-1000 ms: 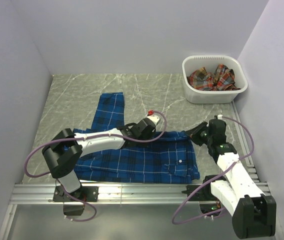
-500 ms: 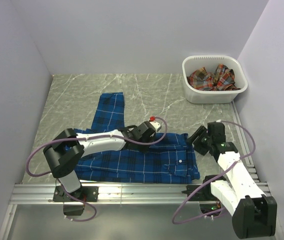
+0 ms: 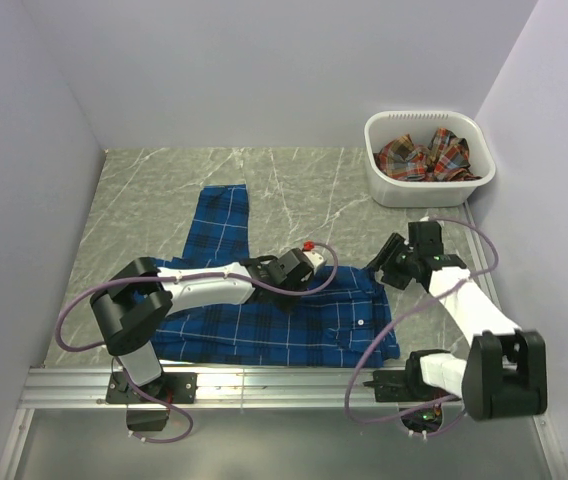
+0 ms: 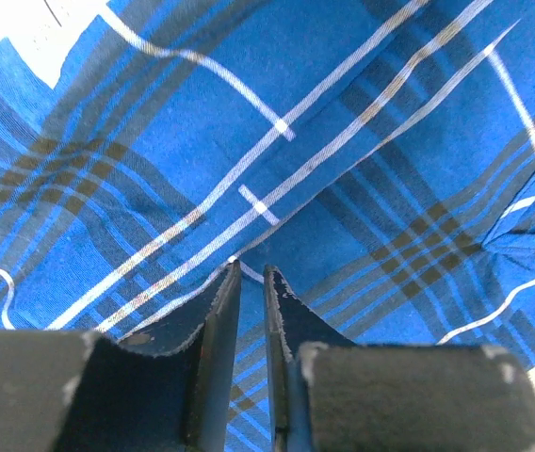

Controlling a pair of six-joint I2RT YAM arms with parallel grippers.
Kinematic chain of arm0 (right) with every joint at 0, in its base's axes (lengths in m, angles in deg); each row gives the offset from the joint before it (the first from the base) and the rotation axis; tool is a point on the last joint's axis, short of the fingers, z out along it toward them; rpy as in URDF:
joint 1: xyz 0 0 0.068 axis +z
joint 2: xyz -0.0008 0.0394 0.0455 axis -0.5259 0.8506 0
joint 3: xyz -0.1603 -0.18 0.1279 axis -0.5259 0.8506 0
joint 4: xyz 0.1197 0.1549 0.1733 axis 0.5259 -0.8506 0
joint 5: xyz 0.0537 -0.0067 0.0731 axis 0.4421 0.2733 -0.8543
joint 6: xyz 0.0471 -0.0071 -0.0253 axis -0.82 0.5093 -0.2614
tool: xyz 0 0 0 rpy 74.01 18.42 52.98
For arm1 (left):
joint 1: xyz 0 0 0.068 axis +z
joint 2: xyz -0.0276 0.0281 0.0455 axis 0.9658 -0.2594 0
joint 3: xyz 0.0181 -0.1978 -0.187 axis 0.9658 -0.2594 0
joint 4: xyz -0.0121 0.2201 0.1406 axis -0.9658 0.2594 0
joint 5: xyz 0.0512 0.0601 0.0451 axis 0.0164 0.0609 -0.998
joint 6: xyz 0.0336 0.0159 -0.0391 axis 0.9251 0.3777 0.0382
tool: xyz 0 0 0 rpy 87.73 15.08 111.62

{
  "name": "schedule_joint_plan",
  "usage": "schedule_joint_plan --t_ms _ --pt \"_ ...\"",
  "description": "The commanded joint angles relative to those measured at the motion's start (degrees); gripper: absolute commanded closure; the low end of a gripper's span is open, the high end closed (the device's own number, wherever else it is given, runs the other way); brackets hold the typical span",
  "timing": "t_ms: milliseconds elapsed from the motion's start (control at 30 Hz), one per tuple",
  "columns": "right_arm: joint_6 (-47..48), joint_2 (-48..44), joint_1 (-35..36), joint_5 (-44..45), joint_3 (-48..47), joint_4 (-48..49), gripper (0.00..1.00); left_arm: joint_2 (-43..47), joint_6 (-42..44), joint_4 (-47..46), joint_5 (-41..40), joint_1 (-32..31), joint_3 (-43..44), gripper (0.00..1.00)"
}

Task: Fold and stack the long sleeve shirts
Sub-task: Fold the shirt

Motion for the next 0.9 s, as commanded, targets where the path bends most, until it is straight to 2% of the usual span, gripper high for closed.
schedule_joint_plan --t_ms 0,400,433,567,600,700,733,867 --pt "1.66 3.93 -0.08 -3.71 -1.44 5.45 0.41 -0.46 1.05 0.36 1.39 -0.39 -0.59 0.78" --pt "3.24 12.55 0.27 -5.13 -1.88 10.30 0.53 -0.46 0.79 0.71 0.78 -0.39 -0.86 0.82" --pt "3.59 13.07 0.27 -4.86 -1.70 10.30 0.55 0.15 0.79 0.45 0.69 -0.39 -0.95 0.82" --pt "3.68 13.78 0.36 -3.72 -1.00 10.12 0.74 3.84 0.53 -0.86 -1.15 -0.39 -1.82 0.78" --pt "3.68 13.61 0.27 -3.72 -0.82 10.03 0.75 4.80 0.53 -1.30 -2.38 -0.48 -2.17 0.76" --pt "3.68 12.82 0.36 -3.98 -0.29 9.86 0.76 8.93 1.40 -4.64 -3.88 -0.48 -3.84 0.62" --pt "3.42 12.55 0.36 -3.98 -0.03 9.77 0.80 10.07 1.75 -6.04 -4.41 -0.48 -4.28 0.54" --pt "3.33 11.94 0.36 -3.98 -0.03 9.33 0.83 9.74 3.77 -8.77 -5.81 -0.83 -3.50 0.41"
